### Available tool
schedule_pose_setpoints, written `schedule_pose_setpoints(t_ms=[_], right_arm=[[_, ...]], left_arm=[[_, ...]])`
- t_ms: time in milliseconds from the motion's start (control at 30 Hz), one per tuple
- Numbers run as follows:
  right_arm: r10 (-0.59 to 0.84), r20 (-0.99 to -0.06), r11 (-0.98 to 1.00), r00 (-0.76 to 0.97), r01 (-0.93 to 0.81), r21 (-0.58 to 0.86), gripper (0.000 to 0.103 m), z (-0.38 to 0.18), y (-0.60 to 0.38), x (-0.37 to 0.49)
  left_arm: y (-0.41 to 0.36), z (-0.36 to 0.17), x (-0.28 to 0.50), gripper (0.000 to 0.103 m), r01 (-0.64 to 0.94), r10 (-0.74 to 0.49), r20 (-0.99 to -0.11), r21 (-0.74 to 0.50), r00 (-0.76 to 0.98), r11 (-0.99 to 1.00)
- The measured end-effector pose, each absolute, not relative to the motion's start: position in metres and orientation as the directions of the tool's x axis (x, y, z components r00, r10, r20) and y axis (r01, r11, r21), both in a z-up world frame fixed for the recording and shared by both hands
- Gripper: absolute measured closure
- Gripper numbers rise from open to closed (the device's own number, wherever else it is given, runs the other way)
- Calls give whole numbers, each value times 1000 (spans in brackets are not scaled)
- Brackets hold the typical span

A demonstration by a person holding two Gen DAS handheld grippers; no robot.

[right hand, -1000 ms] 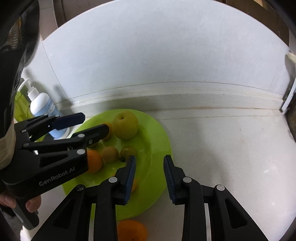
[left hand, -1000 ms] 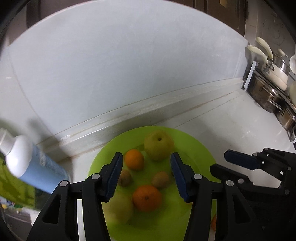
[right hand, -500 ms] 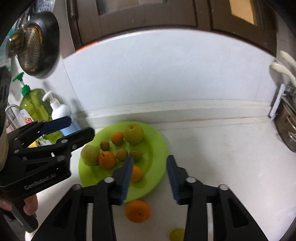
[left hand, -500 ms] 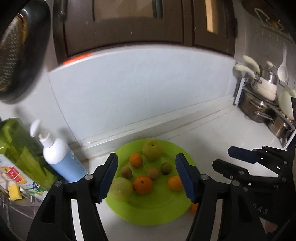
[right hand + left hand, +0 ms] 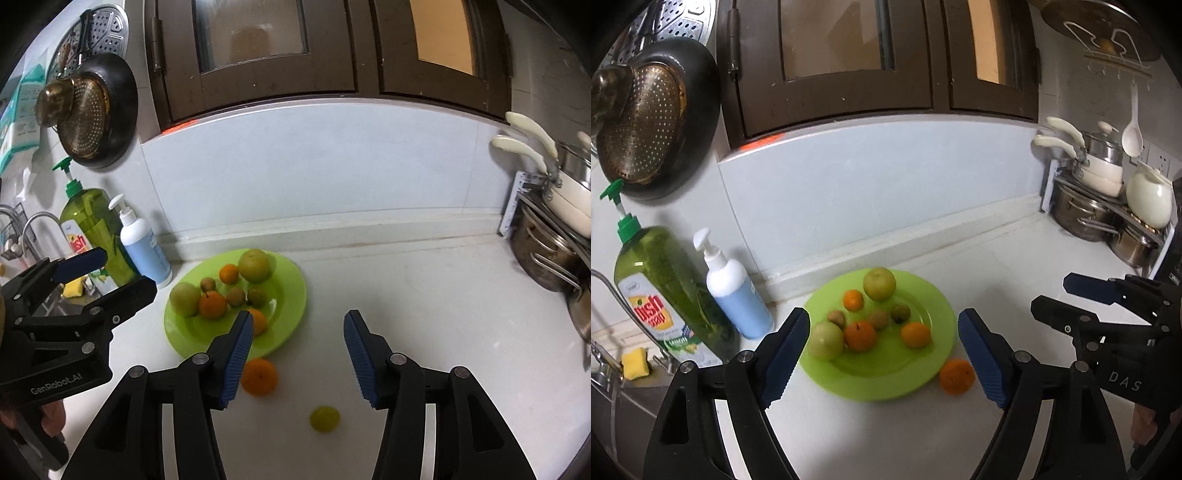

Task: Organize fruits
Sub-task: 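Withdraw both open tools toward the last orange and lime on the counter, then grasp the large orange with the left tool while the right tool grasps the green lime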

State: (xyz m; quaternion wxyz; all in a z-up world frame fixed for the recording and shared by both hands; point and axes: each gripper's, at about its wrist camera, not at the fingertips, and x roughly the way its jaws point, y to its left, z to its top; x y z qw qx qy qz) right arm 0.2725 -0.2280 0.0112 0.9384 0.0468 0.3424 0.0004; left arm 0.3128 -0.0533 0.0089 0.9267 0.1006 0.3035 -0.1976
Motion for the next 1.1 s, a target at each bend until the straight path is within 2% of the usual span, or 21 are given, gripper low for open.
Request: schedule_pose_setpoints(t_ms=[467, 1100], right_arm=[[5, -673, 997, 739, 49, 61, 51, -18, -235, 225], [18, -749, 995, 662, 60, 76, 51, -81, -236, 229]], left_arm=[[-65, -29, 272, 20, 492, -349, -611, 77, 710, 867], [-92, -96, 280, 23, 611, -366, -640, 209, 676, 763]])
